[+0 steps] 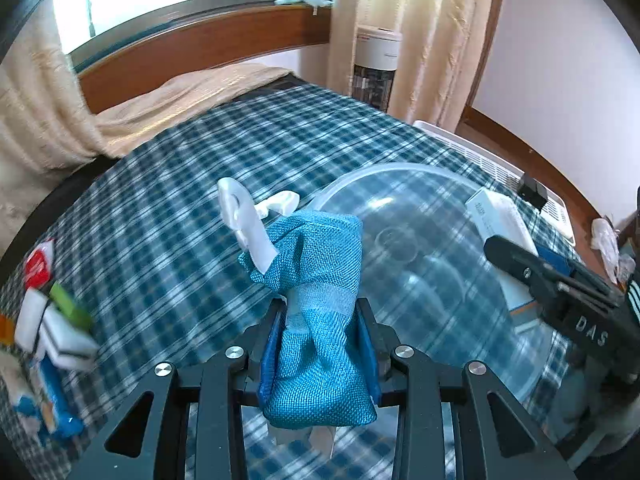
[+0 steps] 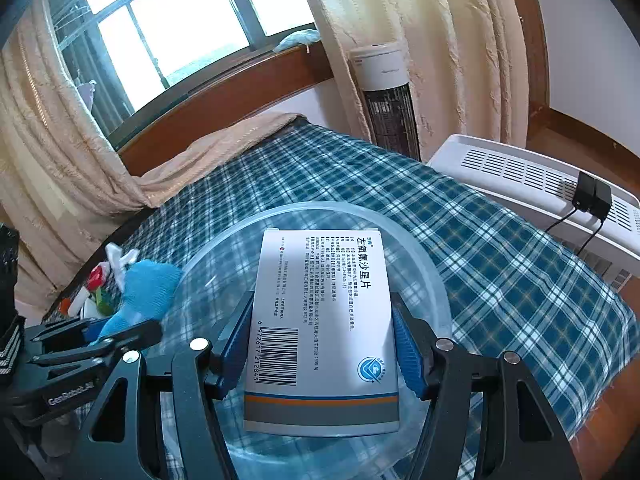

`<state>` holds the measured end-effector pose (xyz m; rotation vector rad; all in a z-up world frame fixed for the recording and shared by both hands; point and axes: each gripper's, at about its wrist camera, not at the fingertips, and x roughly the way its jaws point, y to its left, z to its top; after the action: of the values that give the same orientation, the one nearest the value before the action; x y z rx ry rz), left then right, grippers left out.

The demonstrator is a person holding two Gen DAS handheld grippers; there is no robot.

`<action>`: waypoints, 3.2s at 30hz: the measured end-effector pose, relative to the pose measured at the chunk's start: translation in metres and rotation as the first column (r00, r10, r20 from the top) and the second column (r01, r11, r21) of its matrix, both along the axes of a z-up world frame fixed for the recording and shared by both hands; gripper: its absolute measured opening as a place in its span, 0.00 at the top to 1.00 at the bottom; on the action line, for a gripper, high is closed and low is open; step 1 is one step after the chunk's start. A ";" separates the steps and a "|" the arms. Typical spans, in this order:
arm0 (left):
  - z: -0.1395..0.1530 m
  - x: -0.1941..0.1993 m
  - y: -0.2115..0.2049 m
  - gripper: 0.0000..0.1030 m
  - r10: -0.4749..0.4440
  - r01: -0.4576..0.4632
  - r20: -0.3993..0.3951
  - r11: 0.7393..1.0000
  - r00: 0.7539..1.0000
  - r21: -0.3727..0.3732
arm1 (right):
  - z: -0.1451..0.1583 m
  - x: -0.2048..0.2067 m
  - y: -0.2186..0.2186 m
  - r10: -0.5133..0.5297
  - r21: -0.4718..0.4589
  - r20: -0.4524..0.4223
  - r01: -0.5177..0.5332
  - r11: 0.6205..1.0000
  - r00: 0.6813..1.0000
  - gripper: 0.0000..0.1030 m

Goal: Organize objects
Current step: 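Lower the medicine box and blue towel into the clear bowl and release both, then move the left gripper to the white snack bag and grasp it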

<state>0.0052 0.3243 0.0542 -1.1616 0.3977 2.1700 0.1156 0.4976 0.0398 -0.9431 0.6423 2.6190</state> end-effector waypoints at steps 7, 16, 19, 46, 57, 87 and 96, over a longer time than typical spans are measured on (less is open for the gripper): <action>0.005 -0.004 0.007 0.24 -0.015 0.015 -0.005 0.999 1.000 0.042 | -0.001 -0.006 0.008 -0.012 -0.008 0.000 0.012 1.000 1.000 0.38; 0.009 -0.005 -0.011 0.20 0.029 -0.028 -0.021 0.999 0.999 0.047 | 0.006 -0.025 0.004 0.000 0.024 0.024 0.000 1.000 1.000 0.38; 0.007 -0.006 -0.018 0.20 0.046 -0.045 -0.011 0.998 0.999 0.048 | 0.008 -0.032 0.003 0.004 0.035 0.037 -0.006 0.999 0.999 0.38; 0.002 -0.011 -0.097 0.11 0.194 -0.194 0.001 0.980 0.981 0.049 | 0.021 -0.040 -0.026 -0.009 0.051 0.054 0.007 0.999 0.999 0.37; 0.003 -0.017 -0.148 0.08 0.292 -0.291 -0.012 0.955 0.956 0.053 | 0.038 -0.043 -0.072 0.038 0.088 -0.003 -0.037 0.995 0.999 0.37; -0.007 -0.065 -0.321 0.07 0.751 -0.752 0.049 0.655 0.659 0.079 | 0.020 -0.080 -0.184 0.275 0.081 0.070 -0.280 0.957 0.959 0.36; -0.027 -0.087 -0.355 0.05 0.805 -0.825 0.184 0.557 0.564 0.093 | 0.007 -0.090 -0.206 0.330 0.067 0.101 -0.337 0.939 0.939 0.36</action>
<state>-0.0819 -0.0307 0.0274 -1.5689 -0.5217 2.8008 0.0252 0.2912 0.0468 -1.2280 0.3732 2.8471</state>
